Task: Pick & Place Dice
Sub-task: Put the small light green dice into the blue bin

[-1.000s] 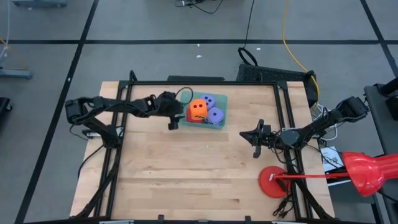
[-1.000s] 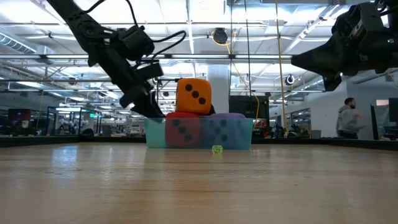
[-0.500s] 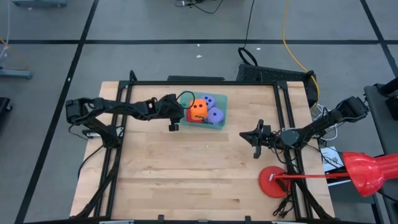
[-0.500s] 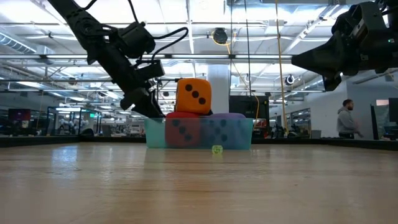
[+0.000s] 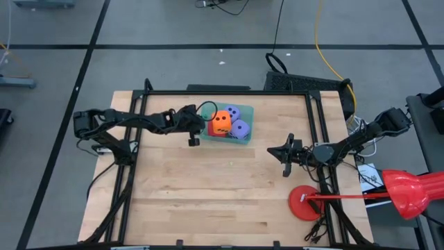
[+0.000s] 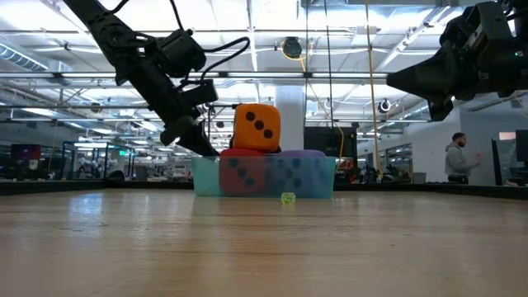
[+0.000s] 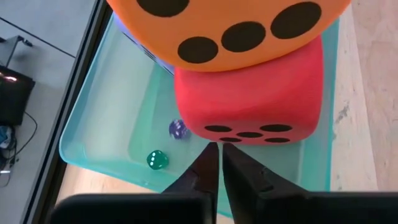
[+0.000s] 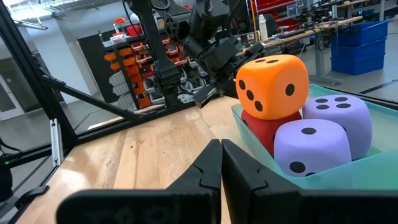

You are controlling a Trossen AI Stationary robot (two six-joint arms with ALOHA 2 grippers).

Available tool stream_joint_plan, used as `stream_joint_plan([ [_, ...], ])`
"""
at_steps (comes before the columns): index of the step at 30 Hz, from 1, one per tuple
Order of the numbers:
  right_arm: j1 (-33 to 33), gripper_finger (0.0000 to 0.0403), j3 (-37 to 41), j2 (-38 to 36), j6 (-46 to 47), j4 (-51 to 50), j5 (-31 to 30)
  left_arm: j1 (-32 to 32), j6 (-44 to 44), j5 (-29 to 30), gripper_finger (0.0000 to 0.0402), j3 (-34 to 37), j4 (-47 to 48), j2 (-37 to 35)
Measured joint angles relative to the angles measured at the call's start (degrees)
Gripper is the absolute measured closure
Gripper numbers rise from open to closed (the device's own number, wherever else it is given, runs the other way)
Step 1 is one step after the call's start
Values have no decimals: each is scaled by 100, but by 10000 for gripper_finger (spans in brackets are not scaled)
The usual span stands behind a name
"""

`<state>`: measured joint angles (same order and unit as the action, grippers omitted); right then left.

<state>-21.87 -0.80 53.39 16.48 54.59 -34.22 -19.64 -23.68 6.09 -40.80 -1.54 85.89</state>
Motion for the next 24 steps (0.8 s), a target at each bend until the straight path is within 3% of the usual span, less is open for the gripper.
stream_joint_plan([
  [6,0,399,-1,0,-1,0,8,11,43,58,362,6,-26,-99],
  [13,-1,399,0,0,-8,0,142,184,503,287,362,7,-291,-1242],
  [16,0,399,0,0,-26,-1,139,260,789,-205,362,7,-525,-1808],
  [19,0,399,-1,0,-42,-1,137,337,1206,-1178,362,4,-709,-2162],
  [22,0,399,-1,0,-43,0,136,530,1445,-1959,362,0,-789,-2191],
  [24,0,399,0,0,-22,-2,131,760,1490,-2063,362,0,-746,-2074],
])
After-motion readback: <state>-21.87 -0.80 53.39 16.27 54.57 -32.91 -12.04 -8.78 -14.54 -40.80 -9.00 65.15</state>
